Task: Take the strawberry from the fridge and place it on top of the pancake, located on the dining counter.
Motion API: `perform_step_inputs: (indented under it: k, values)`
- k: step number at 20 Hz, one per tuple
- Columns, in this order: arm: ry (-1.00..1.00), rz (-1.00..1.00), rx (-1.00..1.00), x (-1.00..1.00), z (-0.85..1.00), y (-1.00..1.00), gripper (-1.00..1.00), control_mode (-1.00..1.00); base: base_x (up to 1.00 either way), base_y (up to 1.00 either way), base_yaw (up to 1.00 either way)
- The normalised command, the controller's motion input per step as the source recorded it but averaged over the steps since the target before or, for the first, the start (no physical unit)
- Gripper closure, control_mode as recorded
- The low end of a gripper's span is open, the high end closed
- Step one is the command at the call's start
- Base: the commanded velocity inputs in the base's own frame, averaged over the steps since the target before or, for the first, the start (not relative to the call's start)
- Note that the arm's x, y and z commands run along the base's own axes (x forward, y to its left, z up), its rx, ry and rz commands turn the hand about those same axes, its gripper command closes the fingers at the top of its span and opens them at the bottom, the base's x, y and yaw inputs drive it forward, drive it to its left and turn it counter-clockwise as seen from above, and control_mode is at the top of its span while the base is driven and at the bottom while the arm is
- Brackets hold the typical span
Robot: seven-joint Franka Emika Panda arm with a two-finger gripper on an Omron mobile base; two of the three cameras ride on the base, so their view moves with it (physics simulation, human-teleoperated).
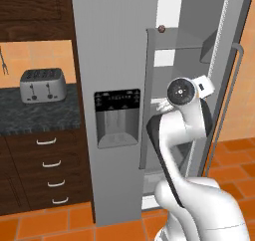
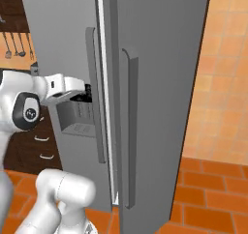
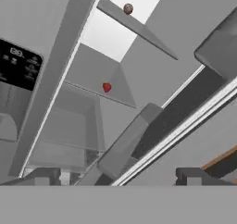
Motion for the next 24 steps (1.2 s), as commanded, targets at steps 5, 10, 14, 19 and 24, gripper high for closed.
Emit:
perform_step_inputs:
  k: [5,10,14,19,24]
  values:
    - [0.16,-0.14,-0.08,1.00,-0.08,-0.02,-1.00,-1.00,0.00,0.00,0.00]
    - [0.12,-0.12,-0.04,1.00,-0.14,-0.32,-1.00,-1.00,0.00,0.00,0.00]
    - [0.07,-0.07,0.00,0.79,-0.10,-0.61,-1.00,-1.00,0.00,0.00,0.00]
    - [0.01,-0.05,0.00,0.35,-0.05,-0.63,-1.00,-1.00,0.00,0.00,0.00]
    - [0.00,-0.06,0.00,-0.14,0.00,-0.93,-1.00,-1.00,0.00,0.00,0.00]
